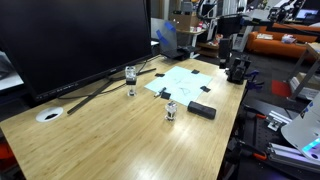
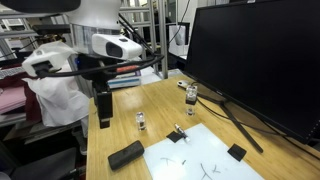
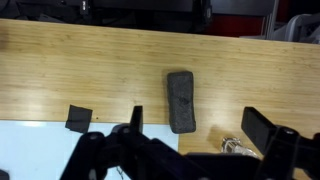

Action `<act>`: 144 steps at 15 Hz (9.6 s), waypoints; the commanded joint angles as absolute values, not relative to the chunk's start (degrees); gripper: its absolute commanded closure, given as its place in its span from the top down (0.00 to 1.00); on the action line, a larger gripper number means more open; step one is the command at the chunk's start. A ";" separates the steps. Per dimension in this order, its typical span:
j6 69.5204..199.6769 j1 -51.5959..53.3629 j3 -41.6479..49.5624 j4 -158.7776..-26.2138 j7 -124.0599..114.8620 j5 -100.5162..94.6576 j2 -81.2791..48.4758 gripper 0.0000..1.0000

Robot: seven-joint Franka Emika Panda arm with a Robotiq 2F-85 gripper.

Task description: Wipe the whiteboard with the black eraser

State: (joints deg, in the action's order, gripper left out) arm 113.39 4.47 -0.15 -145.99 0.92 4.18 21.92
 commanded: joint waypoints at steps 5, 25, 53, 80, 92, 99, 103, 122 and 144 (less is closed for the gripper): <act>123.86 5.07 -3.46 -144.29 -0.63 4.13 5.19 1.00; 136.18 6.59 -4.19 -140.21 0.50 1.96 -14.76 1.00; 136.25 4.86 -1.23 -138.81 -1.82 -5.04 -11.69 0.25; 123.02 -0.29 -2.46 -119.64 23.33 -6.27 -27.66 0.25; 115.39 -6.36 2.47 -104.21 22.76 -7.63 -36.29 0.25; 111.54 -8.06 1.89 -98.21 23.76 -6.92 -39.56 0.25; 111.84 -7.65 -1.55 -100.79 26.87 -5.33 -39.04 0.25; 106.51 -12.40 1.16 -95.01 27.53 -4.94 -41.99 0.25; 99.79 -11.28 -1.29 -76.01 28.62 -3.65 -52.79 0.25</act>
State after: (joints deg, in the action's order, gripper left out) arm 100.57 -11.64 0.16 -77.49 27.01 -3.86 -50.85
